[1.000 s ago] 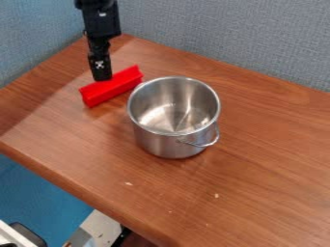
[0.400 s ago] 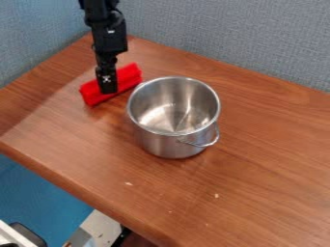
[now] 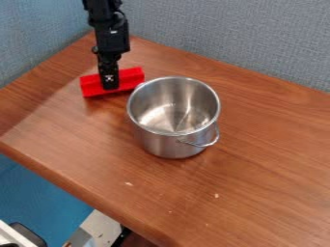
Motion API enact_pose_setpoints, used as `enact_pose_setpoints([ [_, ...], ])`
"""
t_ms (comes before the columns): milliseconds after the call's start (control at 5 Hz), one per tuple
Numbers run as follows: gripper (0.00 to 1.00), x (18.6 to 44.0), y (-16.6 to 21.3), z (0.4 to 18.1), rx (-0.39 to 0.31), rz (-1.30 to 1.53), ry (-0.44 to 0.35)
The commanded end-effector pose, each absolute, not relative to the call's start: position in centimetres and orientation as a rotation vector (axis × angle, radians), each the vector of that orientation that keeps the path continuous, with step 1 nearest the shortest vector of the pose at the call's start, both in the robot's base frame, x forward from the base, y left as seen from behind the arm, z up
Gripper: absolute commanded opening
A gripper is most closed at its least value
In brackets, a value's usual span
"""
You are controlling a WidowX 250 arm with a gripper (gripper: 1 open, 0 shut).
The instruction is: Put the red object in the metal pot
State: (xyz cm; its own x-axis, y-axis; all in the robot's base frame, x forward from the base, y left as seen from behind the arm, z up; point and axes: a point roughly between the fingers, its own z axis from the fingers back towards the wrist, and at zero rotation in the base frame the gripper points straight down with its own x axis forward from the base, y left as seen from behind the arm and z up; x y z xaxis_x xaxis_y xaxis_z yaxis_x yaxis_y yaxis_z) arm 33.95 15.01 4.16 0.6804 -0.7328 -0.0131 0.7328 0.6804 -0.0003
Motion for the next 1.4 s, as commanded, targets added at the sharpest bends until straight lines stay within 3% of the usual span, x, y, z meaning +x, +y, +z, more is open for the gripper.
enact_pose_setpoints([
  [0, 0.00, 34.9, 15.1, 5.0, 0.032, -0.798, 0.006],
  [600, 0.00, 35.4, 15.8, 3.5, 0.018, -0.711, 0.055],
  [1200, 0.00, 34.4, 16.0, 1.4, -0.003, -0.570, 0.090],
])
